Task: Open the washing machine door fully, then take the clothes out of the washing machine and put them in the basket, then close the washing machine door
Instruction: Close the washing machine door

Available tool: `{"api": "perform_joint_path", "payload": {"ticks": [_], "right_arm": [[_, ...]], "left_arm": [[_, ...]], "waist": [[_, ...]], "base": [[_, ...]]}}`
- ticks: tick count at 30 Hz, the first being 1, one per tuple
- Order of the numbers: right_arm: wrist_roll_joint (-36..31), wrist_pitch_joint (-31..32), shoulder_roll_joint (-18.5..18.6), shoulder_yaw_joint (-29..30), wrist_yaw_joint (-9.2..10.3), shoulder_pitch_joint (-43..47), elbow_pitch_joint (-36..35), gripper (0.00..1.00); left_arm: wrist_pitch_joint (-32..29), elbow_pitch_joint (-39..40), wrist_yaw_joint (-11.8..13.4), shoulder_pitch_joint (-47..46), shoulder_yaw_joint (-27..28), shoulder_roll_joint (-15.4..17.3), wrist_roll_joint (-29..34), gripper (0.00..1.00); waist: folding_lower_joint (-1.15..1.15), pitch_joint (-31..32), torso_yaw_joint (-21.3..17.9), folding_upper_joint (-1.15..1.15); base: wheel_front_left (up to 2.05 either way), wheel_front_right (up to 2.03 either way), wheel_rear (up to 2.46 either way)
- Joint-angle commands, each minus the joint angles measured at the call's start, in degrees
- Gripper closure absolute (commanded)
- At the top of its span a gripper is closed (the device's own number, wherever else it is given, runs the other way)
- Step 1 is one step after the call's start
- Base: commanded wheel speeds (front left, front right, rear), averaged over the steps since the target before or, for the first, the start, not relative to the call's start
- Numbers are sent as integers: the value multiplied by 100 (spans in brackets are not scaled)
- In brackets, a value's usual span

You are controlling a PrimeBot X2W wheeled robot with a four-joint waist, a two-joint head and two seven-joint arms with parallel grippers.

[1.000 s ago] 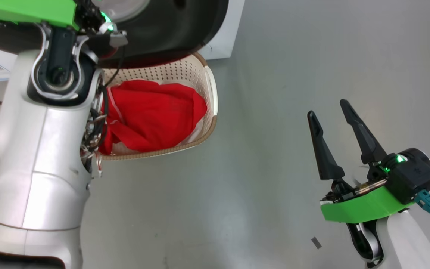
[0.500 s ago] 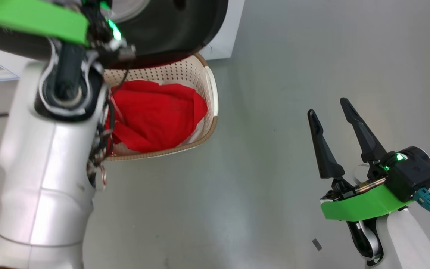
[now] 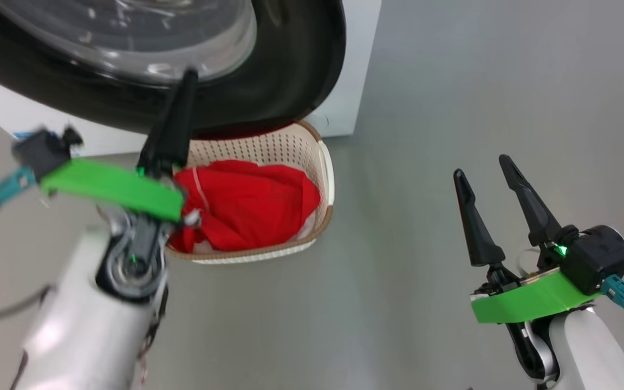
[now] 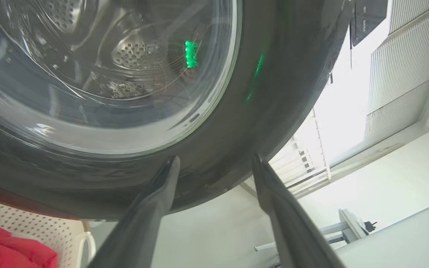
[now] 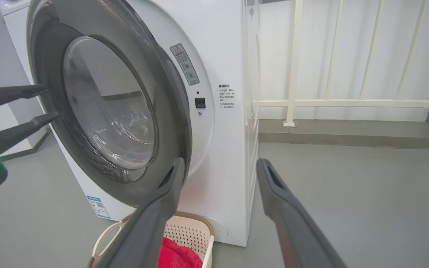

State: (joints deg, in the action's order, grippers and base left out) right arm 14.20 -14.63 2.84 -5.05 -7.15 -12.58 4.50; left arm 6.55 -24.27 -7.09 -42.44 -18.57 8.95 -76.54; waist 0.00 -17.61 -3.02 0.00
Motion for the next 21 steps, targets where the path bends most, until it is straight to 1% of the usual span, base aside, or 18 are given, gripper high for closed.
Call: {"api": "perform_joint_path", "payload": {"ticks": [1, 3, 5, 7, 10, 12, 15, 19, 20, 21], "right_arm": [[72, -37, 4, -79, -34, 107, -94, 0], [76, -37, 4, -43, -34, 141, -59, 0], [95, -37, 4, 8, -34, 184, -27, 0], [162, -37, 4, 69, -34, 244, 29, 0], [137, -37, 4, 80, -34, 321, 85, 0], [94, -37, 4, 101, -34, 383, 100, 0], [24, -37, 4, 152, -34, 496, 127, 0], [-107, -37, 4, 219, -34, 621, 192, 0], [-107, -37, 4, 219, -34, 621, 192, 0], [-129, -37, 4, 240, -34, 644, 196, 0]], "left_arm": [[231, 205, -39, 159, 52, 292, 284, 0], [539, 266, -39, 411, -68, 443, 693, 0], [710, 298, -27, 647, -103, 550, 1083, 0], [789, 343, 75, 888, -77, 604, 1411, 0], [833, 499, 254, 1272, 136, 614, 1758, 0], [840, 741, 359, 1540, 405, 620, 2128, 0], [842, 1255, 310, 2012, 866, 532, 2746, 0], [843, 1792, 242, 2625, 1295, 480, 3865, 0], [843, 1792, 242, 2625, 1295, 480, 3865, 0], [843, 1913, 234, 2751, 1401, 435, 4113, 0]], "waist": [[0, 304, 163, 0], [0, 436, 210, 0], [0, 565, 251, 0], [0, 686, 285, 0], [0, 861, 313, 0], [0, 963, 329, 0], [0, 1103, 347, 0], [0, 1241, 374, 0], [0, 1241, 374, 0], [0, 1265, 382, 0]], "base": [[0, 0, 0], [0, 0, 0], [0, 0, 0], [0, 0, 0], [0, 0, 0], [0, 0, 0], [0, 0, 0], [0, 0, 0], [0, 0, 0], [0, 0, 0]]}}
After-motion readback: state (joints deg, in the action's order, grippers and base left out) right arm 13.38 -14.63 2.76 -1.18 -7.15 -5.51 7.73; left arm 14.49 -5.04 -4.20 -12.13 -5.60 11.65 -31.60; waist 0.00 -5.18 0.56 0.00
